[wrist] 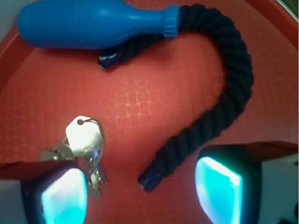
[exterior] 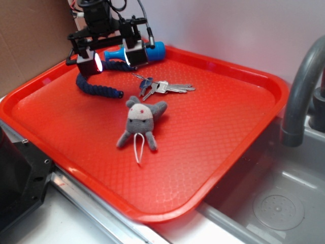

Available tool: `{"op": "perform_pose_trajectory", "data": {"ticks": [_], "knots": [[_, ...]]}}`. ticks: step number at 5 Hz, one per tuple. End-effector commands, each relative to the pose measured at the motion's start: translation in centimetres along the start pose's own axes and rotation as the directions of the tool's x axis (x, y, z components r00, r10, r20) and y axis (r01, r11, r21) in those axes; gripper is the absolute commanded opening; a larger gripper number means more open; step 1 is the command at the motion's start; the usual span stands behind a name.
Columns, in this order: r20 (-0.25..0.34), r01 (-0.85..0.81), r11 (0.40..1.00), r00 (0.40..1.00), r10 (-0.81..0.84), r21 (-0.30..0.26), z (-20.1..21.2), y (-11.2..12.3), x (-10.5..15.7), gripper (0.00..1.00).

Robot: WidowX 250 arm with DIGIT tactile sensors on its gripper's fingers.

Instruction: Grab the silver keys.

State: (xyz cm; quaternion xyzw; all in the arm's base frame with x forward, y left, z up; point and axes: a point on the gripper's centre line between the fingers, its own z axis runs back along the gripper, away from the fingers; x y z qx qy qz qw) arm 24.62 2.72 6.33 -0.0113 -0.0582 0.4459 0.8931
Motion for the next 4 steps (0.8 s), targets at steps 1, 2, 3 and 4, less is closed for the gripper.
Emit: {"op": "perform_pose_trajectory", "data": {"ticks": [1, 2, 3, 4], "knots": [[0.056, -0.003, 0.996, 0.998, 0.007, -0.086, -0.9, -1.7, 0.7, 1.00], [0.069, -0.004, 0.996, 0.998, 0.011, -0.092, -1.4, -2.6, 0.6, 1.00], [0.049, -0.004, 0.995, 0.999, 0.009, -0.097, -2.7, -3.4, 0.6, 0.33], [0.037, 0.016, 0.996, 0.999, -0.013, -0.083, -3.1, -3.8, 0.7, 0.00]]}}
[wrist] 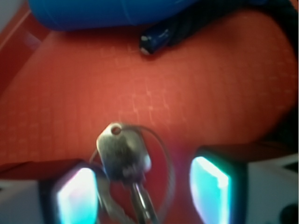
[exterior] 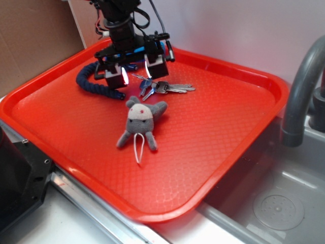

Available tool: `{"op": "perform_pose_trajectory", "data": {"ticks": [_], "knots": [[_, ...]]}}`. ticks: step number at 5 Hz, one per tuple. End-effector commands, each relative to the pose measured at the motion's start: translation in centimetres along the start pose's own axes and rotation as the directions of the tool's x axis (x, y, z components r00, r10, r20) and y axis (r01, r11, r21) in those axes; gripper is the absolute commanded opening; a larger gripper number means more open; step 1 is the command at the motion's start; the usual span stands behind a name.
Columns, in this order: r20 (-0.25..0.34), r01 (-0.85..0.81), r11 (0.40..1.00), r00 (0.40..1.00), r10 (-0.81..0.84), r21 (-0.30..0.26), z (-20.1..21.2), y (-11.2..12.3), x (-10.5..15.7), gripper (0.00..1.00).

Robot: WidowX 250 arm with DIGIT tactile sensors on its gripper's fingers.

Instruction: Grab the silver keys.

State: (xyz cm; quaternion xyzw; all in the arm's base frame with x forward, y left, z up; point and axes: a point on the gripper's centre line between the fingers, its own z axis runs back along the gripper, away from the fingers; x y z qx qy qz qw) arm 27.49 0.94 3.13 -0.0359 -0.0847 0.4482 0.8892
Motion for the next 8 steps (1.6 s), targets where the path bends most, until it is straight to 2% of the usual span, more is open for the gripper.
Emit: {"op": "perform_pose_trajectory", "data": {"ticks": [1, 2, 3, 4, 5, 6, 7, 8], "knots": [[0.014, 0.088, 0.995, 0.996, -0.089, 0.052, 0.3, -1.0, 0.9, 0.00], [0.034, 0.112, 0.989, 0.993, -0.116, 0.099, 0.6, -1.0, 0.9, 0.00], [0.099, 0.185, 0.952, 0.972, -0.214, 0.244, 2.1, -1.0, 1.2, 0.00], [0.119, 0.420, 0.791, 0.848, -0.517, 0.444, 6.8, -1.8, 2.8, 0.00], [-0.026, 0.643, 0.600, 0.692, -0.721, 0.476, 11.8, 0.3, 3.7, 0.00], [-0.025, 0.778, 0.424, 0.490, -0.871, 0.464, 16.1, 1.7, 1.6, 0.00], [0.059, 0.901, 0.288, 0.284, -0.957, 0.326, 19.0, 3.3, 1.3, 0.00], [0.130, 0.967, 0.109, 0.081, -0.988, 0.229, 20.6, 4.1, 0.7, 0.00]]}}
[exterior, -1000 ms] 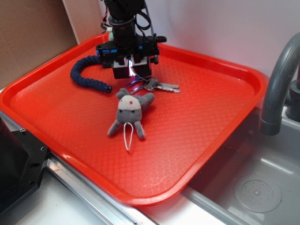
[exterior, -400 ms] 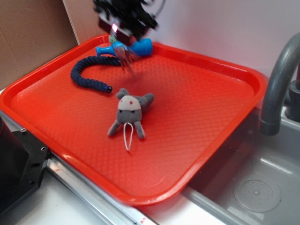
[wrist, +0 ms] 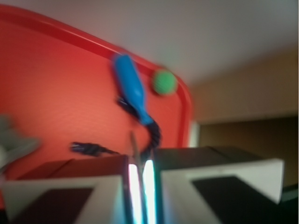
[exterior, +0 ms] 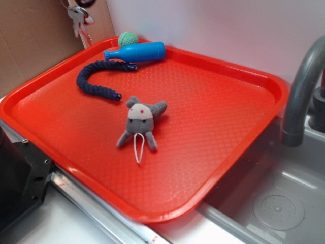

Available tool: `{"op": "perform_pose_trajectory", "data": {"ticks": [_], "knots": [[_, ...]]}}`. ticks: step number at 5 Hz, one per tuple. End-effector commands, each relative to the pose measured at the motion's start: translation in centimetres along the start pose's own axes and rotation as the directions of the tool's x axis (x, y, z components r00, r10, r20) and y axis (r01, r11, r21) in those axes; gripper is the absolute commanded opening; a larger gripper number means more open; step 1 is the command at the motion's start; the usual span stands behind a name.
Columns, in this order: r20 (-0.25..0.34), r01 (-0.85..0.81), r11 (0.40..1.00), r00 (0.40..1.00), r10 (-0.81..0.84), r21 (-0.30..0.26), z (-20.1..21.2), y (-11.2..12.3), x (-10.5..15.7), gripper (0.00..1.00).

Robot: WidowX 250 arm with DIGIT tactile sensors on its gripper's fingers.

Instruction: Grab the silver keys.

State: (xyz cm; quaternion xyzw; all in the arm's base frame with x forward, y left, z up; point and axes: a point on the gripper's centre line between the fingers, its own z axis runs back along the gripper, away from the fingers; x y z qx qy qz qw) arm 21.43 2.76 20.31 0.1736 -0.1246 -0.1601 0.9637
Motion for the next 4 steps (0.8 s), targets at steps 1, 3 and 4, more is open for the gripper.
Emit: {"op": "perform_pose_trajectory", "data": {"ticks": [1, 3, 4], "knots": [[0.214, 0.176, 0.976, 0.966, -0.145, -0.131, 3.3, 1.1, -0.5, 0.00], [0.205, 0.163, 0.953, 0.972, -0.112, -0.254, 2.3, 1.3, 0.1, 0.00], [0.201, 0.154, 0.953, 0.974, -0.102, -0.260, 1.9, 1.5, 0.2, 0.00]]}}
